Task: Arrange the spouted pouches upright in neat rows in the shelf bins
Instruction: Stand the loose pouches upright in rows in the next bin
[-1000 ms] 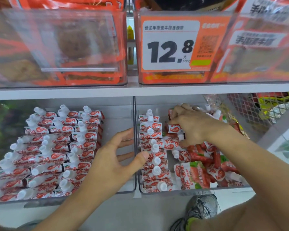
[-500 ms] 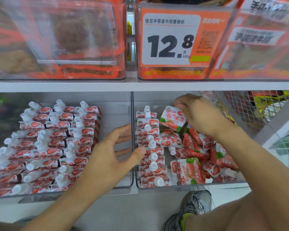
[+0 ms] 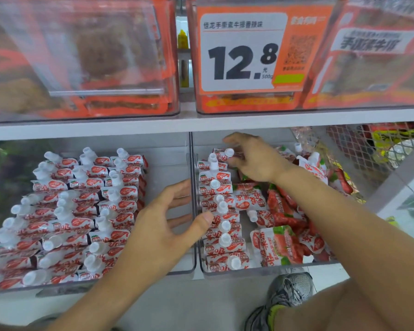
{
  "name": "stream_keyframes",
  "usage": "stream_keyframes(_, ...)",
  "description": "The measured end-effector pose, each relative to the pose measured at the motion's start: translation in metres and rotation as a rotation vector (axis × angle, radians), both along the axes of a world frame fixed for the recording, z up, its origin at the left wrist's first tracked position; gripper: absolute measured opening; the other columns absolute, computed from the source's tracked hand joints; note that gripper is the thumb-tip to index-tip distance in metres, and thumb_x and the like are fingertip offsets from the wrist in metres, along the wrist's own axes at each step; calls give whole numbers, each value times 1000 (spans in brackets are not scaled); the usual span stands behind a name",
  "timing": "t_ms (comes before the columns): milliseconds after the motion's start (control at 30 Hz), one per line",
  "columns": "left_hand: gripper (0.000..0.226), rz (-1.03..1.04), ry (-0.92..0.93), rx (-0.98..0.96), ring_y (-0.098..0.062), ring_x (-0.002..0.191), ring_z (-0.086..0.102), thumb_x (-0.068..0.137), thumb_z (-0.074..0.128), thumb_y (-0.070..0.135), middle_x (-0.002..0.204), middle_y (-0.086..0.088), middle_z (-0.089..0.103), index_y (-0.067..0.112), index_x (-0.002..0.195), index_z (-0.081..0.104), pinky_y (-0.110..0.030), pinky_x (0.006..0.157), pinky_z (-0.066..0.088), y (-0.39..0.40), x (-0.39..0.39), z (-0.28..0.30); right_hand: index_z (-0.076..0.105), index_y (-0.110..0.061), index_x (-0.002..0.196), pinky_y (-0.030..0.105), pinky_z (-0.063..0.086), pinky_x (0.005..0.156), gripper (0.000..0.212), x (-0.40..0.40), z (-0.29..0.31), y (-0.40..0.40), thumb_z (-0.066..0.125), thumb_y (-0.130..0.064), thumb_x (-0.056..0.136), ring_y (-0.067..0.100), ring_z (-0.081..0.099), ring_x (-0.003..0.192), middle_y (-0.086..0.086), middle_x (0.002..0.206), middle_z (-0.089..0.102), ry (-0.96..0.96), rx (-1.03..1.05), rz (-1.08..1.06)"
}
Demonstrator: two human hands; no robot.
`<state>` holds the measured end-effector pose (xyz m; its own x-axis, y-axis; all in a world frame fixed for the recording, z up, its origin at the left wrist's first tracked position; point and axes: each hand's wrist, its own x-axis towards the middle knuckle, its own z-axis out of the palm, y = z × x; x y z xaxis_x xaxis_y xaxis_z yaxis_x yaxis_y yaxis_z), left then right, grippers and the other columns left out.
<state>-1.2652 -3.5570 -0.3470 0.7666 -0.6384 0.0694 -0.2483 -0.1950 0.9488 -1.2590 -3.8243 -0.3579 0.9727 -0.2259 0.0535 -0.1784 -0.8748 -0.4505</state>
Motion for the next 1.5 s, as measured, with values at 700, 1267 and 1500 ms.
stream_keyframes(700, 65, -7, -8, 19, 8, 116, 54, 66, 70, 56, 119, 27, 62, 40, 127, 53, -12, 86, 51, 1, 2, -3, 62, -14, 127, 32, 45, 107, 36, 13, 12, 3, 62, -6, 92, 15, 59, 121, 2, 129, 63, 71, 250, -108)
stream_keyframes(1267, 67, -2, 4, 5, 9, 117, 53, 66, 70, 56, 120, 27, 61, 39, 129, 53, -9, 85, 49, 2, 0, -3, 49, -22, 141, 18, 47, 94, 66, -76, 37, 29, 76, -36, 82, 1, 60, 113, -9, 136, 57, 338, 271, -1)
stream_keyframes(1500, 61, 22, 6, -26, 7, 113, 57, 70, 73, 51, 114, 21, 65, 34, 126, 56, -8, 81, 50, 0, -3, -3, 59, -31, 126, 26, 56, 88, 69, -87, 16, 54, 87, -46, 65, 1, 63, 100, -8, 115, 66, 239, 237, 82)
